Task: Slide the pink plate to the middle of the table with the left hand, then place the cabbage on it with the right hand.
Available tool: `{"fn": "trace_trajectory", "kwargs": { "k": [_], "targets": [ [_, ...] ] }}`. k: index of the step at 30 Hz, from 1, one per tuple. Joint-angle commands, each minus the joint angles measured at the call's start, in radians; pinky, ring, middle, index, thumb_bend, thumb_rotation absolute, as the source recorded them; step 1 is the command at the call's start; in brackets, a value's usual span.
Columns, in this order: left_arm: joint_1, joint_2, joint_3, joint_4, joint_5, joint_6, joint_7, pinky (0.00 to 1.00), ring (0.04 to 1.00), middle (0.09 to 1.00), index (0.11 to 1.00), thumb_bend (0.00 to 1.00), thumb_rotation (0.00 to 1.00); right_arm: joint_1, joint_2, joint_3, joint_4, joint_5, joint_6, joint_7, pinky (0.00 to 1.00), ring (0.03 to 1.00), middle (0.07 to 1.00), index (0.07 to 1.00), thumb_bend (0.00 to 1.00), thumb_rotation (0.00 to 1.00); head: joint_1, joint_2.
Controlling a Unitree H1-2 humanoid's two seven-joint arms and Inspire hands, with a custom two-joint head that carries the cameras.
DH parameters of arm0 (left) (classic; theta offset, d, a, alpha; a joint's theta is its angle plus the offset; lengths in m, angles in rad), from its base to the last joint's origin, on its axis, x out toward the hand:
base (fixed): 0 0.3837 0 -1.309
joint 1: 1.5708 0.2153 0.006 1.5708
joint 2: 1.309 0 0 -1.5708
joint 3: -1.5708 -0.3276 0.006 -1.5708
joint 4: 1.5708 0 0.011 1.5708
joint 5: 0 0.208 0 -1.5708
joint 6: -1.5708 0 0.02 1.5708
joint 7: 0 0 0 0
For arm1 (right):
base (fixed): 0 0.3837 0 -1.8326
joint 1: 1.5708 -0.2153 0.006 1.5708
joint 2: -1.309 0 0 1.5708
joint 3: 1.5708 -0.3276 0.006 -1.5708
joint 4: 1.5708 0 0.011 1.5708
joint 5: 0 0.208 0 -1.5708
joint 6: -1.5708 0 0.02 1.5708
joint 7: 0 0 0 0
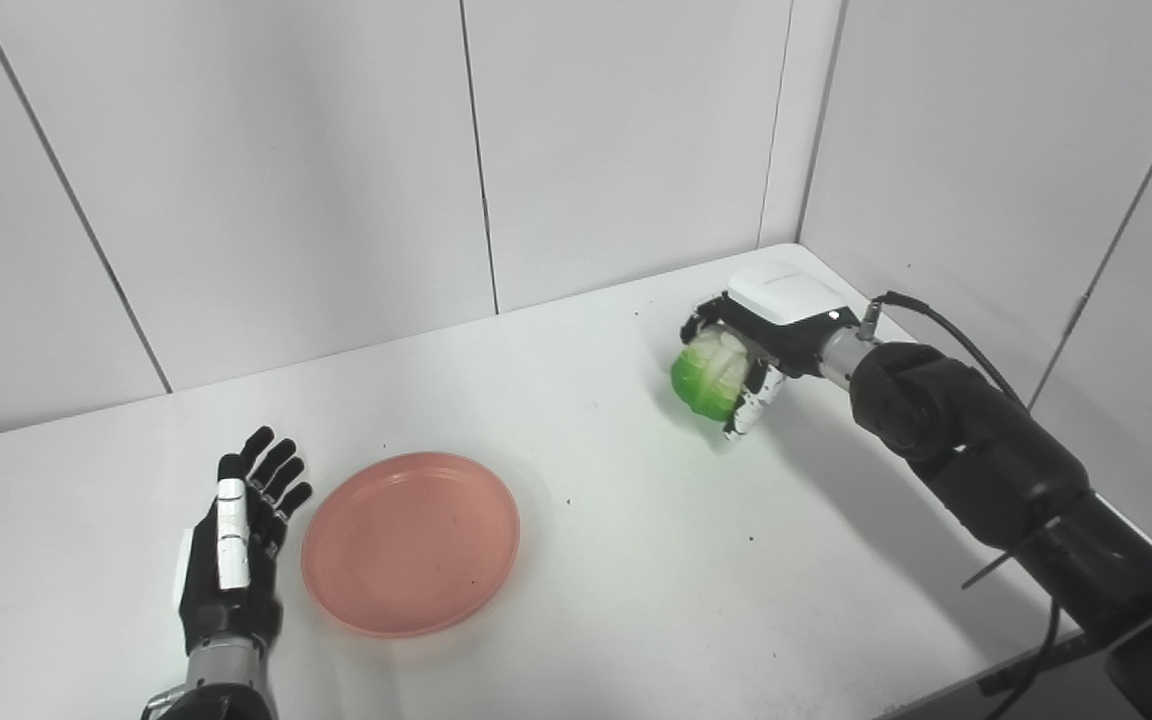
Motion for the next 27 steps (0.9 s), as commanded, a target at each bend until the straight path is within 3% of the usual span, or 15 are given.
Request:
{"fn": "trace_trajectory", "kwargs": {
  "k": [1,6,10,14,16,21,27],
  "targets": [
    [0.009,-0.01,-0.011,-0.014,0.017,0.003,0.011,0.85,0.873,0.853,0.834,0.69,0.91,-0.068,0.007,-0.031,-0.074,0.025,-0.026,-0.021,0.43,0.482,0.53,0.442,0.5,0.0,0.022,0.002],
    [0.019,-0.019,-0.032,-0.042,0.051,0.014,0.029,0.87,0.878,0.86,0.842,0.69,0.94,-0.105,0.057,-0.03,-0.16,0.047,-0.019,0.013,0.4,0.472,0.539,0.444,0.5,0.0,0.106,0.019],
    [0.033,-0.05,-0.047,-0.068,0.074,0.007,0.058,0.8,0.859,0.85,0.832,0.68,0.94,-0.122,0.121,-0.013,-0.219,0.058,-0.004,0.041,0.4,0.463,0.533,0.451,0.5,0.0,0.245,0.038],
    [0.043,-0.089,-0.064,-0.106,0.097,0.038,0.097,0.82,0.862,0.849,0.823,0.7,0.91,-0.14,0.209,0.021,-0.207,0.056,-0.052,0.014,0.39,0.472,0.539,0.441,0.5,0.0,0.358,0.051],
    [0.041,-0.111,-0.07,-0.092,0.119,0.016,0.125,0.83,0.853,0.838,0.81,0.68,0.91,-0.15,0.239,0.044,-0.185,0.055,-0.086,0.008,0.37,0.451,0.532,0.46,0.5,0.0,0.414,0.05],
    [0.039,-0.143,-0.079,-0.062,0.131,-0.035,0.131,0.84,0.862,0.855,0.828,0.65,0.94,-0.158,0.3,0.101,-0.153,0.048,-0.097,0.048,0.35,0.446,0.533,0.465,0.5,0.0,0.492,0.049],
    [0.022,-0.159,-0.088,-0.011,0.172,-0.091,0.165,0.78,0.821,0.837,0.814,0.66,0.99,-0.167,0.338,0.173,-0.089,0.023,-0.13,0.067,0.38,0.469,0.541,0.451,0.5,0.0,0.512,0.044]
  ]
}}
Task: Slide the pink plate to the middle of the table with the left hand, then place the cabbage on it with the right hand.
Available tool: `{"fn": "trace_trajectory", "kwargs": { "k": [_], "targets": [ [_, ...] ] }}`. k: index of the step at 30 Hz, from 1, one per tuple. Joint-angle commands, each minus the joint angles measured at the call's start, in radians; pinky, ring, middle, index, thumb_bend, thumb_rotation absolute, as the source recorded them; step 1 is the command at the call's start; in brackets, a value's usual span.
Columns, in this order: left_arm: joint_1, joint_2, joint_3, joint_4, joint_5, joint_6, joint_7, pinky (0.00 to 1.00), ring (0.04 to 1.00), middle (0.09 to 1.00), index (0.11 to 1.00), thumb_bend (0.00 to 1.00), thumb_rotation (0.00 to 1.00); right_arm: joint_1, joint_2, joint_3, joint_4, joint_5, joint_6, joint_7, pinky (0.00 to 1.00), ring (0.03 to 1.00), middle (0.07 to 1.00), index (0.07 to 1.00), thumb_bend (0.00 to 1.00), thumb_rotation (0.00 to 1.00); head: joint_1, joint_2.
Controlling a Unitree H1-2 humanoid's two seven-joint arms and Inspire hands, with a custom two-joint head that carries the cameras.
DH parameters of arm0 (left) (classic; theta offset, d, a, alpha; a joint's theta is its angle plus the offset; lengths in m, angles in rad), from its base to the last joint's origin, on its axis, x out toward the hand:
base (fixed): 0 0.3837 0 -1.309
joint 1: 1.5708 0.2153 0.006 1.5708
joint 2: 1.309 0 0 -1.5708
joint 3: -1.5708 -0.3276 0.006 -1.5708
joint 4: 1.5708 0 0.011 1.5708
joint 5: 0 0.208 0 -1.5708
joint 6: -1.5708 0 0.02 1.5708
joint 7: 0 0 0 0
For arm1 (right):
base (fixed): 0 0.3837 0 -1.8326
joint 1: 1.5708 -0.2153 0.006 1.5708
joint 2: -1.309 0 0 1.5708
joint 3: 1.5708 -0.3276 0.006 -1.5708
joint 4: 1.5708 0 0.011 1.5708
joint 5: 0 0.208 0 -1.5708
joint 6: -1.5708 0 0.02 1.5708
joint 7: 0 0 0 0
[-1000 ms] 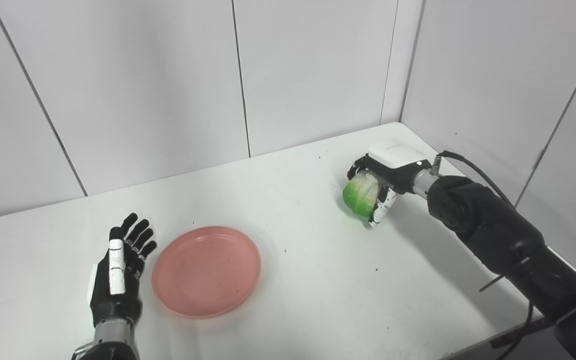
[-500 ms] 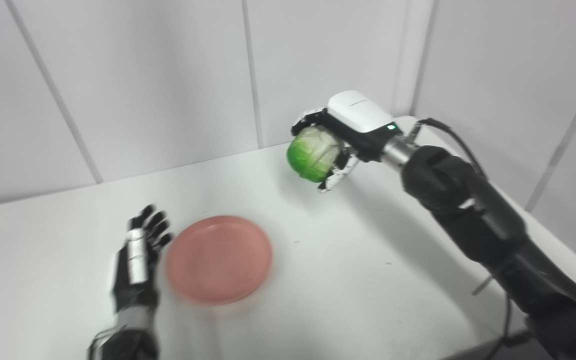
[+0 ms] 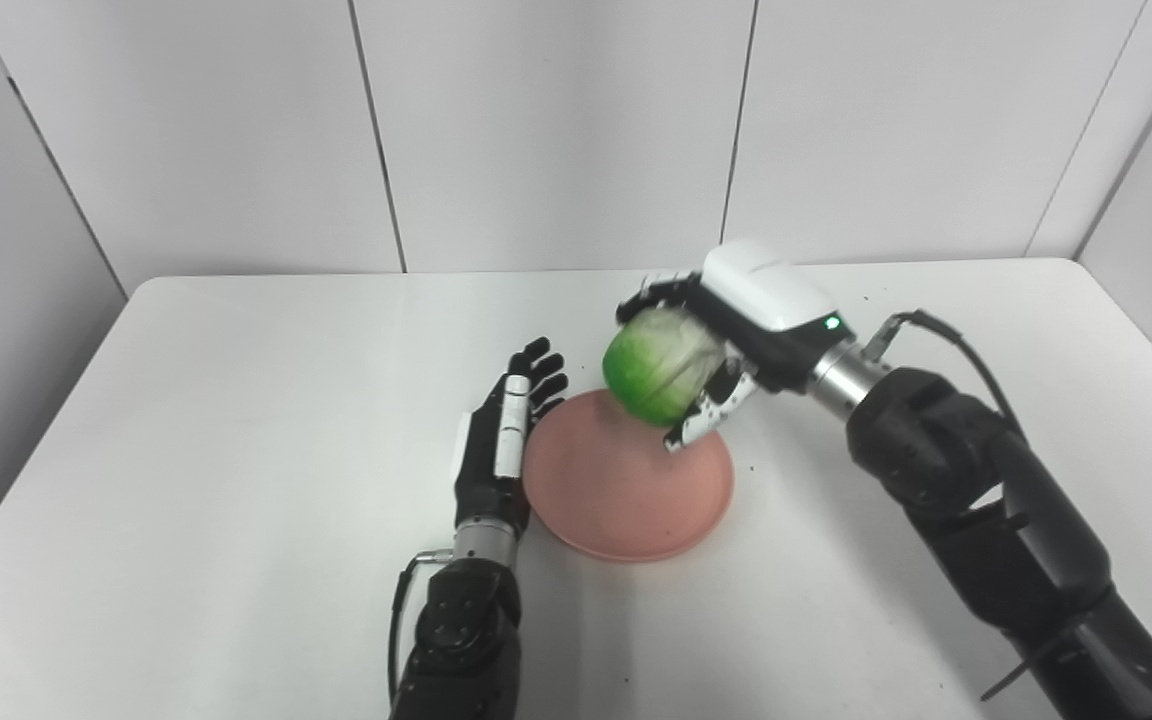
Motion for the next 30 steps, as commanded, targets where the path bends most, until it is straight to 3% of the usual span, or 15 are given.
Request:
{"fn": "trace_trajectory", "kwargs": {
  "k": [1,5,10,16,18,24,26,27,29,30],
  "targets": [
    [-0.019,-0.016,-0.008,0.019,0.013,-0.054,0.01,0.78,0.82,0.837,0.814,0.66,0.99,-0.053,0.005,-0.007,0.002,0.009,-0.047,-0.014,0.38,0.47,0.541,0.451,0.5,0.0,0.002,0.0],
    [-0.029,-0.026,-0.004,0.046,0.01,-0.083,0.028,0.76,0.829,0.845,0.814,0.66,1.0,-0.059,0.022,0.009,0.056,0.004,-0.067,-0.015,0.42,0.457,0.538,0.452,0.5,0.0,0.0,0.001],
    [-0.027,-0.03,-0.01,0.055,0.021,-0.116,0.053,0.74,0.817,0.835,0.814,0.63,1.0,-0.083,0.037,0.039,0.126,-0.029,-0.08,-0.016,0.37,0.43,0.53,0.482,0.5,0.0,0.0,0.001],
    [-0.028,-0.029,-0.006,0.051,0.002,-0.114,0.045,0.79,0.824,0.837,0.812,0.63,0.99,-0.106,0.052,0.065,0.184,-0.08,-0.059,-0.011,0.35,0.446,0.534,0.49,0.5,0.0,-0.032,0.01],
    [-0.024,-0.032,-0.003,0.037,-0.018,-0.094,0.036,0.75,0.824,0.84,0.817,0.64,0.98,-0.114,0.048,0.077,0.195,-0.103,-0.062,-0.008,0.36,0.455,0.54,0.482,0.5,0.0,-0.035,0.013],
    [-0.025,-0.028,-0.008,0.048,-0.021,-0.119,0.045,0.78,0.828,0.839,0.81,0.64,0.99,-0.129,0.029,0.098,0.205,-0.112,-0.089,0.017,0.35,0.451,0.536,0.498,0.5,0.0,-0.04,0.016],
    [-0.022,-0.023,-0.013,0.039,-0.016,-0.105,0.042,0.77,0.829,0.842,0.813,0.64,0.99,-0.122,0.023,0.093,0.214,-0.108,-0.132,-0.027,0.37,0.434,0.521,0.516,0.51,0.0,-0.04,0.016],
    [-0.02,-0.023,-0.012,0.032,-0.017,-0.098,0.043,0.77,0.829,0.842,0.815,0.64,1.0,-0.116,0.021,0.088,0.222,-0.108,-0.159,-0.058,0.4,0.457,0.541,0.517,0.51,0.03,-0.04,0.016],
    [-0.016,-0.026,-0.01,0.018,-0.026,-0.086,0.041,0.79,0.828,0.836,0.812,0.63,0.99,-0.108,0.02,0.079,0.232,-0.105,-0.189,-0.092,0.47,0.578,0.634,0.545,0.55,0.19,-0.05,0.019],
    [-0.014,-0.026,-0.009,0.012,-0.031,-0.081,0.038,0.8,0.832,0.838,0.822,0.63,0.98,-0.104,0.02,0.073,0.233,-0.099,-0.197,-0.1,0.53,0.66,0.701,0.675,0.66,0.41,-0.05,0.019]
  ]
}}
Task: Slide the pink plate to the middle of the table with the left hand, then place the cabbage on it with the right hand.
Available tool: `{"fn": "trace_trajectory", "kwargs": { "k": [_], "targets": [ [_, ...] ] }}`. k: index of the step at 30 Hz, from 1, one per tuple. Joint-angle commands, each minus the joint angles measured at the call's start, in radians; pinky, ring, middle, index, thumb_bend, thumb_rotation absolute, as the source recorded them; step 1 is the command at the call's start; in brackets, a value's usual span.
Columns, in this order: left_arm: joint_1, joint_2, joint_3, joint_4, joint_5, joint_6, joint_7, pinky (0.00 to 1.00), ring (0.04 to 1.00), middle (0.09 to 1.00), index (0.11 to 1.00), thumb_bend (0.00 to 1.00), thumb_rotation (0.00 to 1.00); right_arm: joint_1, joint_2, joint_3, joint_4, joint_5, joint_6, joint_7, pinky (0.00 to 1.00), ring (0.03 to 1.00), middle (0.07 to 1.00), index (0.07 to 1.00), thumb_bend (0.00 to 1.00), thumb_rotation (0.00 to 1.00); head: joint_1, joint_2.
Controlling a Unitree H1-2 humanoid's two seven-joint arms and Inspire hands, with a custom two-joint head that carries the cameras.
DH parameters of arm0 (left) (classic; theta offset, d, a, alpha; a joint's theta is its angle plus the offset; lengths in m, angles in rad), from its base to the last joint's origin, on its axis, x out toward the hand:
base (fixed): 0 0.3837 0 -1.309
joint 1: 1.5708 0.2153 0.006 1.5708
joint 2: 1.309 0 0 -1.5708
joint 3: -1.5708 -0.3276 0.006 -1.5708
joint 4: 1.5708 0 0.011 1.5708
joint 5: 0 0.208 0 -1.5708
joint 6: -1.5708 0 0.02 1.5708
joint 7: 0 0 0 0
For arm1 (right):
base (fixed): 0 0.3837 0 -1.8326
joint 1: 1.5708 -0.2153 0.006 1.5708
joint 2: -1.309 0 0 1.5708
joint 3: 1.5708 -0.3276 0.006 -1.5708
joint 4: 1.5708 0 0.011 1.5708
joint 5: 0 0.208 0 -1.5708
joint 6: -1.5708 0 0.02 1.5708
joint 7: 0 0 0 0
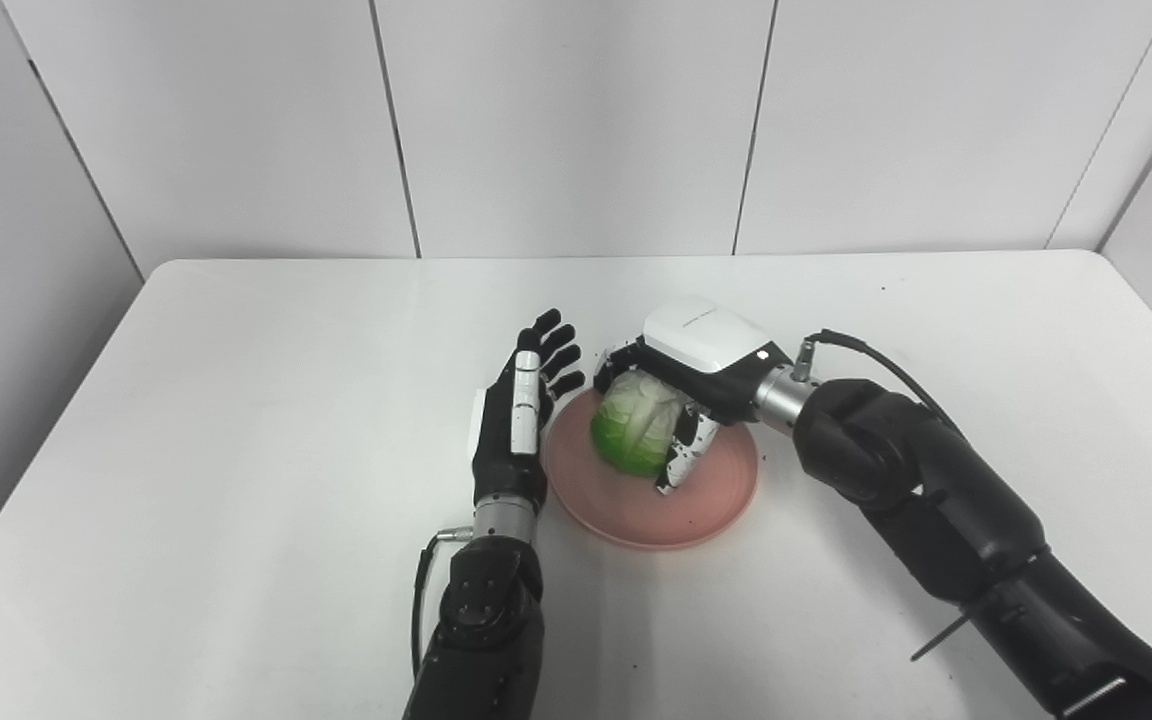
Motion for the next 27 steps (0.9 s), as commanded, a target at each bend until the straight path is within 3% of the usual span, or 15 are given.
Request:
{"fn": "trace_trajectory", "kwargs": {
  "k": [1,3,6,10,12,14,15,19,23,27],
  "targets": [
    [0.006,-0.02,0.001,-0.024,-0.015,-0.001,-0.014,0.8,0.832,0.839,0.822,0.63,0.98,-0.034,-0.008,-0.03,-0.016,0.023,-0.05,-0.051,0.54,0.67,0.709,0.688,0.67,0.43,0.0,0.001],
    [0.007,-0.018,0.003,-0.026,-0.038,0.003,-0.031,0.8,0.854,0.854,0.837,0.63,0.98,-0.029,-0.012,-0.039,-0.023,0.044,-0.063,-0.043,0.63,0.753,0.766,0.755,0.73,0.56,0.0,0.001],
    [0.003,-0.01,0.0,-0.019,-0.036,-0.006,-0.031,0.82,0.857,0.854,0.839,0.62,0.98,-0.022,-0.03,-0.053,-0.039,0.107,-0.099,-0.012,0.74,0.83,0.832,0.816,0.76,0.66,-0.009,-0.007],
    [0.001,-0.008,0.005,-0.02,-0.055,0.014,-0.039,0.84,0.861,0.859,0.843,0.65,0.96,-0.013,-0.053,-0.066,-0.054,0.179,-0.134,0.024,0.81,0.884,0.879,0.869,0.77,0.74,-0.016,-0.018],
    [0.001,-0.003,0.003,-0.024,-0.075,0.022,-0.062,0.82,0.861,0.863,0.845,0.65,0.95,-0.007,-0.069,-0.07,-0.072,0.205,-0.137,0.05,0.88,0.927,0.907,0.904,0.79,0.8,-0.023,-0.022],
    [0.003,0.002,0.002,-0.03,-0.084,0.031,-0.074,0.87,0.9,0.901,0.881,0.64,0.99,0.002,-0.08,-0.077,-0.093,0.221,-0.133,0.067,0.97,0.967,0.937,0.93,0.8,0.83,-0.036,-0.03],
    [0.004,0.002,0.004,-0.033,-0.081,0.035,-0.071,0.83,0.88,0.883,0.863,0.64,0.98,0.007,-0.084,-0.08,-0.102,0.226,-0.131,0.072,0.99,0.987,0.956,0.938,0.82,0.85,-0.036,-0.03],
    [0.008,0.001,0.011,-0.027,-0.068,0.035,-0.059,0.83,0.867,0.866,0.841,0.67,0.95,0.056,-0.089,-0.113,-0.138,0.241,-0.136,0.05,1.0,1.0,0.995,0.939,0.92,0.89,-0.054,-0.038],
    [0.011,0.009,0.011,-0.03,-0.058,0.042,-0.057,0.85,0.872,0.866,0.84,0.67,0.94,0.127,-0.076,-0.168,-0.183,0.269,-0.111,0.018,1.0,1.0,1.0,0.95,0.91,0.84,-0.074,-0.045],
    [0.004,0.012,0.021,0.001,-0.049,0.0,-0.044,0.86,0.854,0.843,0.816,0.67,0.91,0.261,0.02,-0.294,-0.216,0.395,-0.05,-0.075,1.0,1.0,1.0,0.997,0.87,0.77,-0.107,-0.047]
  ]
}}
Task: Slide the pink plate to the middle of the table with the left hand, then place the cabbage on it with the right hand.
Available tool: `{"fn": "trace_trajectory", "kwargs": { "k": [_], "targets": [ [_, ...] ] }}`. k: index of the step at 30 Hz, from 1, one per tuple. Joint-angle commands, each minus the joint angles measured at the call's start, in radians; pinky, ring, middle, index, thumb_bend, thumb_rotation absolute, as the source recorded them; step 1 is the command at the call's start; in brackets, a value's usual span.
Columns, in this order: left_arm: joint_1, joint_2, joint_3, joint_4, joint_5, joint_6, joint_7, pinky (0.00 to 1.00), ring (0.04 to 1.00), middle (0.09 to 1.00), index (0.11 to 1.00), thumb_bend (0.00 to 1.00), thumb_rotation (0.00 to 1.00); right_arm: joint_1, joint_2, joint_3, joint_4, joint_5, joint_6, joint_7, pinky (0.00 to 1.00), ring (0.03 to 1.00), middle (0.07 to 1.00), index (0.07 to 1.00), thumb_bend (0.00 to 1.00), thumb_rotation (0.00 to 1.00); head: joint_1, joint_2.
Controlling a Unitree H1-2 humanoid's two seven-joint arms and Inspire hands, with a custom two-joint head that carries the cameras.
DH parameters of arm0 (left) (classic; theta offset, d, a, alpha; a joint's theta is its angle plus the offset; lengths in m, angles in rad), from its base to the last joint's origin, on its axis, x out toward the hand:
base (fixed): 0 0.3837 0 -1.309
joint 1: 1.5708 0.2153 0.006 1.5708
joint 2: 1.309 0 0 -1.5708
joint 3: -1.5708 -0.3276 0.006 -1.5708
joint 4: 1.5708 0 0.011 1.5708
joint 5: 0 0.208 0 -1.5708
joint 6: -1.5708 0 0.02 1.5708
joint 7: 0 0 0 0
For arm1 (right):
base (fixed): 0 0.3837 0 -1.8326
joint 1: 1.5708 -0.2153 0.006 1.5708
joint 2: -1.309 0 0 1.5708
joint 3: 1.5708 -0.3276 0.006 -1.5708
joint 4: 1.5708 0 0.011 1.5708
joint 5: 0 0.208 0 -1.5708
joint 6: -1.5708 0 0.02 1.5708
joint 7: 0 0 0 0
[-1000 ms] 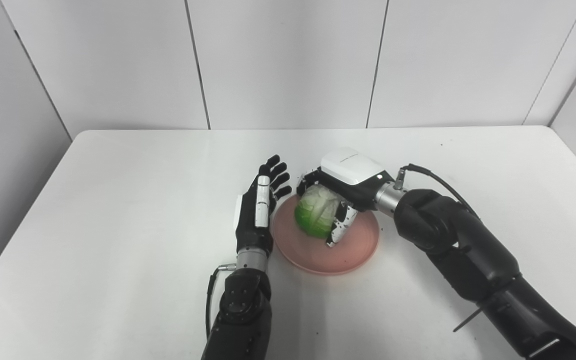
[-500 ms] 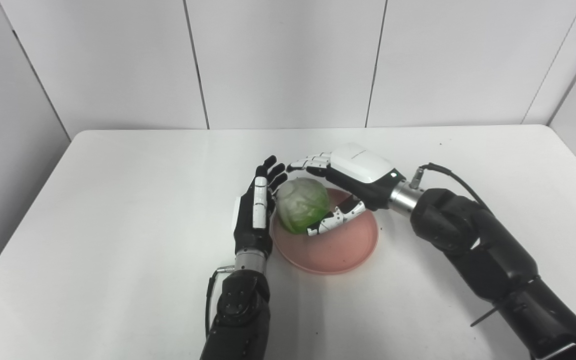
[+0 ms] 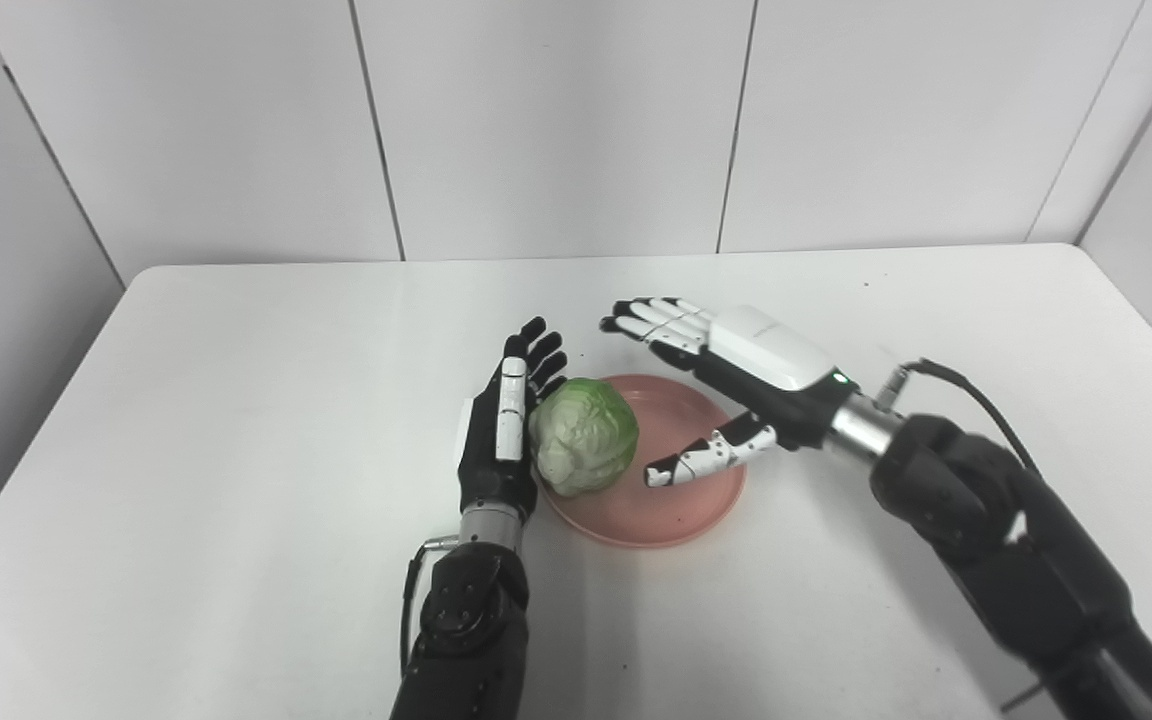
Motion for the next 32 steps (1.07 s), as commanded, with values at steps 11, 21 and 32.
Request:
{"fn": "trace_trajectory", "kwargs": {
  "k": [11,21,32],
  "targets": [
    [0.0,0.048,0.027,0.003,-0.04,-0.016,-0.069,0.93,0.894,0.879,0.86,0.69,0.91,0.11,0.315,-0.255,0.034,0.422,0.118,-0.198,1.0,1.0,1.0,1.0,0.72,0.89,-0.036,-0.016],
    [-0.008,0.078,0.036,0.038,-0.057,-0.049,-0.108,0.94,0.912,0.899,0.879,0.74,0.94,0.088,0.393,-0.312,0.125,0.532,0.207,-0.267,1.0,1.0,1.0,1.0,0.68,1.0,-0.072,-0.019],
    [-0.012,0.096,0.04,0.018,-0.075,0.014,-0.132,1.0,0.946,0.911,0.895,0.8,0.96,0.086,0.4,-0.31,0.138,0.559,0.27,-0.275,1.0,1.0,1.0,1.0,0.7,1.0,-0.072,-0.015]
  ]
}}
